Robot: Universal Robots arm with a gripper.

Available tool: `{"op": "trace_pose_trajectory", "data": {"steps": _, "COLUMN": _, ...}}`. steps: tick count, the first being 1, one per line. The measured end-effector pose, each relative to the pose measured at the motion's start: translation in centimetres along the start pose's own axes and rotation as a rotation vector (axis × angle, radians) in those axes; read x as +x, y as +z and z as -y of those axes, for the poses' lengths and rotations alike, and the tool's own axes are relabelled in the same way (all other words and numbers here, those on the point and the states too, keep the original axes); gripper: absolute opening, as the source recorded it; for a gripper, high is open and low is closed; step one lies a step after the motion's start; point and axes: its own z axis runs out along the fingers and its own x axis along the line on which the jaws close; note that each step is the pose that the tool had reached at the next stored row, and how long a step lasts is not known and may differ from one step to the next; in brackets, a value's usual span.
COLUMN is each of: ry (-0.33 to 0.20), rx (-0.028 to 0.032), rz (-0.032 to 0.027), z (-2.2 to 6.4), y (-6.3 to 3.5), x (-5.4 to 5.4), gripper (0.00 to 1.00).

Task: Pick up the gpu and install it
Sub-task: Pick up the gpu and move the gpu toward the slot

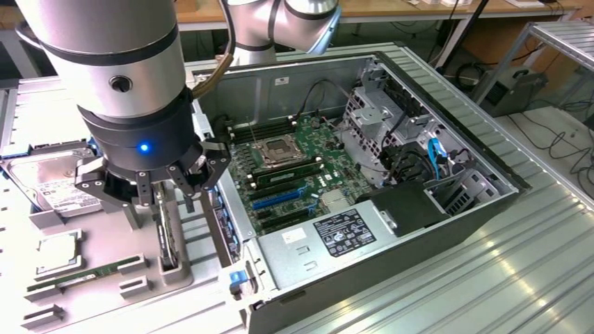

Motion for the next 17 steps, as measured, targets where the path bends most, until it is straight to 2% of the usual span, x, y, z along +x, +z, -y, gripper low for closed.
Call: {"op": "trace_pose_trajectory", "data": {"steps": 17, "ry": 0.0, "rx": 0.0001, "rz": -0.0002, "z": -0.98, "y": 0.29, "x": 0.08, "gripper": 0.42}}
